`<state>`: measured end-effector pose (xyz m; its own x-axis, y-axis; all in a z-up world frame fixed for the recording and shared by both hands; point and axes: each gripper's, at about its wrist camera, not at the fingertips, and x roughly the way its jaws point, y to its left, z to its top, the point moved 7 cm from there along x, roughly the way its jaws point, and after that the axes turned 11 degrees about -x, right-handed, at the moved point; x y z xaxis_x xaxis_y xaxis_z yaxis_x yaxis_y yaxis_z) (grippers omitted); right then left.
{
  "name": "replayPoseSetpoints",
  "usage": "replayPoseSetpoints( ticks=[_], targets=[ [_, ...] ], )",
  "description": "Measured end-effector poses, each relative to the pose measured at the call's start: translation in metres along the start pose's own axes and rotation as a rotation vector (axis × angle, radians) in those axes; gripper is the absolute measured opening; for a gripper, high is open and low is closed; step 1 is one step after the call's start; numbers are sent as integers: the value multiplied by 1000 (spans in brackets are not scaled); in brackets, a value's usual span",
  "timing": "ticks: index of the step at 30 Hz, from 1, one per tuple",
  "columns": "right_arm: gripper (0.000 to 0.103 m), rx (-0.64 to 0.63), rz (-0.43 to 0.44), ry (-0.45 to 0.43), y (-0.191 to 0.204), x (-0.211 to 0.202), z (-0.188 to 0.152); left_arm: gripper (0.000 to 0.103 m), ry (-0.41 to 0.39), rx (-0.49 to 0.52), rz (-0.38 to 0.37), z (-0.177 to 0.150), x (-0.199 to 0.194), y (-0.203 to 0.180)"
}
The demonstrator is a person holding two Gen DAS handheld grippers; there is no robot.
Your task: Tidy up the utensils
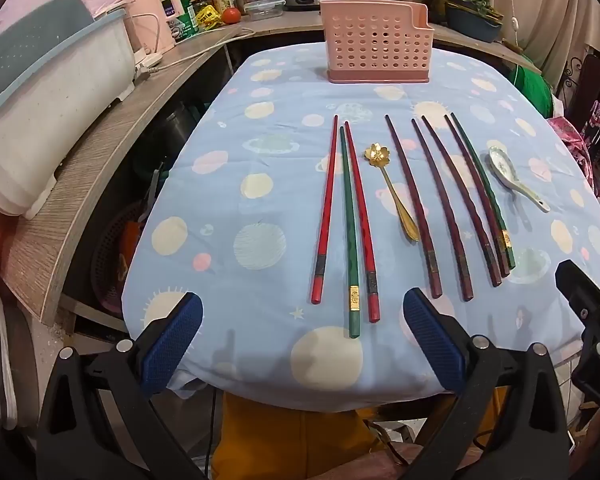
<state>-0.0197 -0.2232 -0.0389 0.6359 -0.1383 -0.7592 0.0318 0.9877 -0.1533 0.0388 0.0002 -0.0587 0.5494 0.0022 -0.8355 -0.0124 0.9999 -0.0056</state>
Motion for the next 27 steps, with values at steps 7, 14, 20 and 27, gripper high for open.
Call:
replayPoseSetpoints(
  ticks=[7, 14, 20, 27],
  targets=[
    [96, 6, 7, -4, 0, 0, 0, 96, -3, 3, 1, 0, 1, 0],
    [96, -6, 5, 4, -4, -2, -1, 96, -6, 6, -1, 1, -2, -3],
    [96, -3, 5, 2, 1, -1, -1, 96, -10, 7, 1, 1, -3, -3],
    [96, -3, 8, 6, 3, 0, -2, 96, -7, 9, 3, 2, 0, -4]
  ],
)
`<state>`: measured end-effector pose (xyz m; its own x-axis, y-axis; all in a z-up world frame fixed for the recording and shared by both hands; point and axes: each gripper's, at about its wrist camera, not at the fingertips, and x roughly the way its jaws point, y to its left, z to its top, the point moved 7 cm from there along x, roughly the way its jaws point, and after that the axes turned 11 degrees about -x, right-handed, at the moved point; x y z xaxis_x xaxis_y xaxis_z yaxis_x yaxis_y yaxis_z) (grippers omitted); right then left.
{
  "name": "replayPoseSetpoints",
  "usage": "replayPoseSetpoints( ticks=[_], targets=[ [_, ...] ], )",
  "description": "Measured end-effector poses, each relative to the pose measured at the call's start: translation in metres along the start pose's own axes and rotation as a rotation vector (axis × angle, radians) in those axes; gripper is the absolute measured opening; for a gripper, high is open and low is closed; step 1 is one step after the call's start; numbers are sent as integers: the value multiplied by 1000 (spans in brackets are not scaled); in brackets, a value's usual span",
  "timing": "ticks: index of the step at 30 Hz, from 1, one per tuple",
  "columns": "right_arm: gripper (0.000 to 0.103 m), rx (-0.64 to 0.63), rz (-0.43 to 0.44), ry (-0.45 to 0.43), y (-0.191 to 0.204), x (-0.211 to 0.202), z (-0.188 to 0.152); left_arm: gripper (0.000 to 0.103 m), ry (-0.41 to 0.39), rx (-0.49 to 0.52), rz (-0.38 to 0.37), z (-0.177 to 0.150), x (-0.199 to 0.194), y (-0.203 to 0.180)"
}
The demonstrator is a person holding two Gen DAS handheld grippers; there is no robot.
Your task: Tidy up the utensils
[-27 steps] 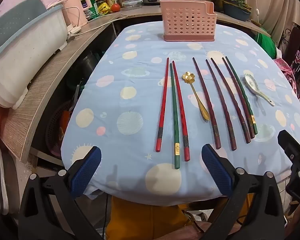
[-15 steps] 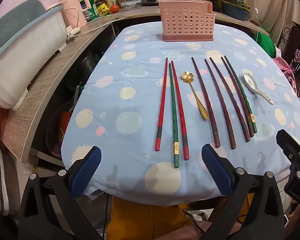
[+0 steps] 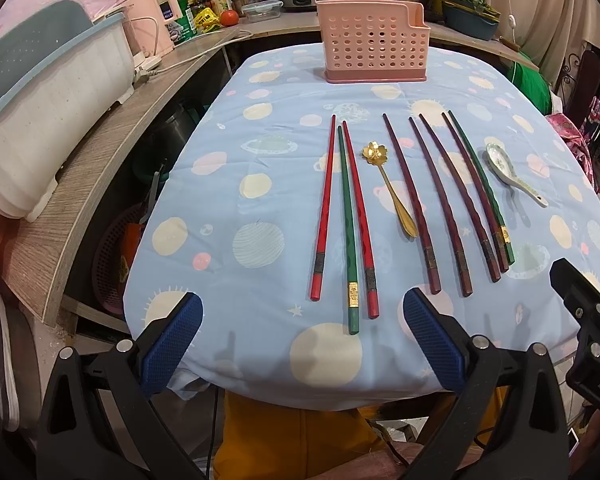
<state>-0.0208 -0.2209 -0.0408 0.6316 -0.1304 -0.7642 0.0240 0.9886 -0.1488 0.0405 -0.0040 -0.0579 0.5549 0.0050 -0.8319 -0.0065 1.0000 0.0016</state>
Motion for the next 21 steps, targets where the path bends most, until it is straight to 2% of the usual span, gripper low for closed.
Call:
replayPoseSetpoints(
  ticks=[21],
  targets=[
    [96, -5, 15, -3, 5, -4, -1, 96, -7, 1, 0, -5, -7, 5]
  ],
)
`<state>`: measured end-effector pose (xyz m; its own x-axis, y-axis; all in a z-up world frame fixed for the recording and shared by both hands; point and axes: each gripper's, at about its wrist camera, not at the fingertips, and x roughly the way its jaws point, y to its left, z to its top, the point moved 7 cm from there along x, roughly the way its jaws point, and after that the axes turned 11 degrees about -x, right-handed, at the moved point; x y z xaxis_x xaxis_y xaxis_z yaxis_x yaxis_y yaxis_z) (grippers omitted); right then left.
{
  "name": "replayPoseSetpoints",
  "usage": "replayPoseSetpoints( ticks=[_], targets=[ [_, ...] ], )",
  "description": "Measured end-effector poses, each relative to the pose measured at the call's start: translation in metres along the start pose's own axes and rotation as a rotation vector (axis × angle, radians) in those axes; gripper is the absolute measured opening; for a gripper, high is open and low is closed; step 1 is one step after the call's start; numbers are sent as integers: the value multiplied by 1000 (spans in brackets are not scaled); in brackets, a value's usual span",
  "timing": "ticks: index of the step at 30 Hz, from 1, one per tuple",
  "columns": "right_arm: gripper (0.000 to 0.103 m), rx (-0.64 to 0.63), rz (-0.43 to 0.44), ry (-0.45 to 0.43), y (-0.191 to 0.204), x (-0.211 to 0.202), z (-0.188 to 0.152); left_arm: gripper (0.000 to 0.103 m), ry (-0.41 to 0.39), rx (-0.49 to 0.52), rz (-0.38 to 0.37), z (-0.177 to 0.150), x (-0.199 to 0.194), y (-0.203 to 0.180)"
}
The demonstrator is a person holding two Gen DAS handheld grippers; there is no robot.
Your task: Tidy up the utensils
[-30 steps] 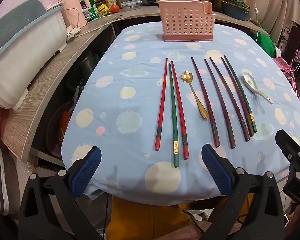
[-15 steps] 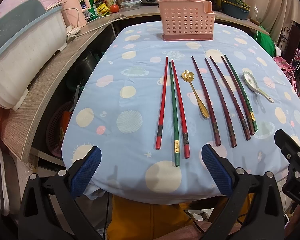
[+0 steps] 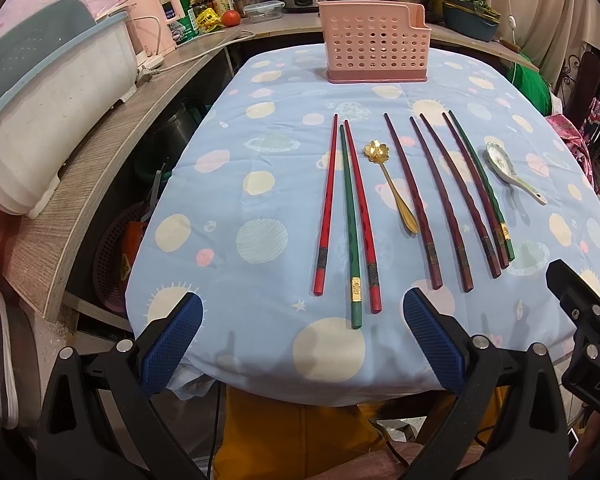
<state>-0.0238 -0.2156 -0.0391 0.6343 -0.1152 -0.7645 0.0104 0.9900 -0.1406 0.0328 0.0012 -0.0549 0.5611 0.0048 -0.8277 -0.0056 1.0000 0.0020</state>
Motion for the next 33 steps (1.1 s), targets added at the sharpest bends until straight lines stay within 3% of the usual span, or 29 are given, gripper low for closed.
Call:
replayPoseSetpoints(
  ticks=[33],
  targets=[
    [96, -3, 4, -2, 1, 0, -2, 96, 2, 6, -9, -7, -1, -4]
  ],
)
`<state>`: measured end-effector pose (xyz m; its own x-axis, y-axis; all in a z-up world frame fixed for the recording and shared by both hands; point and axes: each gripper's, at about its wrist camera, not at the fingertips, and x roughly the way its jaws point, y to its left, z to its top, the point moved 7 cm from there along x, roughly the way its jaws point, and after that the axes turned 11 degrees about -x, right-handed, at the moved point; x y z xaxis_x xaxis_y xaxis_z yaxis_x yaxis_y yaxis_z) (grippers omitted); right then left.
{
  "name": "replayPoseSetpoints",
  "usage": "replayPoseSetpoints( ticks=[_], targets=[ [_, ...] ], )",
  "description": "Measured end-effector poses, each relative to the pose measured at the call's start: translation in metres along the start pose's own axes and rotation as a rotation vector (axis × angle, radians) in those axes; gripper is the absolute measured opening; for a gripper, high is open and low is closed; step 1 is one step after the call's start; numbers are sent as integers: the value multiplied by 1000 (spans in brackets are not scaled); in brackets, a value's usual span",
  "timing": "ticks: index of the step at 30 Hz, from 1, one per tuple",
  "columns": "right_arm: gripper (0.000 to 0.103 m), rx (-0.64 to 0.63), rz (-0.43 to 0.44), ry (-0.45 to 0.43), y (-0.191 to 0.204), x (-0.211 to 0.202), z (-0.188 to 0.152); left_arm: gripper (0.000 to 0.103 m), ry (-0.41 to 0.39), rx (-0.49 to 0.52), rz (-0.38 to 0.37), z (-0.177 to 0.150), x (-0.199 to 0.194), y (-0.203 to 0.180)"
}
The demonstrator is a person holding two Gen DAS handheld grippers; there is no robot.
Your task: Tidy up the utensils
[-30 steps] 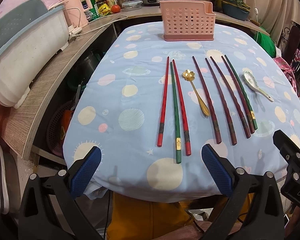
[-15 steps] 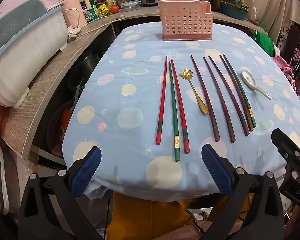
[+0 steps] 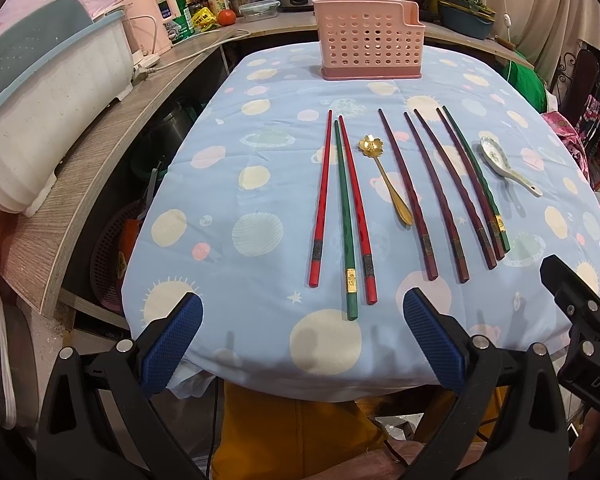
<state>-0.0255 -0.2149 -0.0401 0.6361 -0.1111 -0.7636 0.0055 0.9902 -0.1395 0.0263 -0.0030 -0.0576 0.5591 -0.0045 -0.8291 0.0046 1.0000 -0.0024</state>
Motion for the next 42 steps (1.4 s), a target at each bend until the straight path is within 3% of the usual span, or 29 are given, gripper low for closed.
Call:
replayPoseSetpoints(
  ticks=[34, 42],
  targets=[
    [96, 1, 4, 1, 4, 0, -3, 96, 4, -1, -2, -2, 2, 1],
    [96, 8, 7, 13, 0, 10, -3, 96, 33, -55, -6, 8, 20, 14]
  ],
)
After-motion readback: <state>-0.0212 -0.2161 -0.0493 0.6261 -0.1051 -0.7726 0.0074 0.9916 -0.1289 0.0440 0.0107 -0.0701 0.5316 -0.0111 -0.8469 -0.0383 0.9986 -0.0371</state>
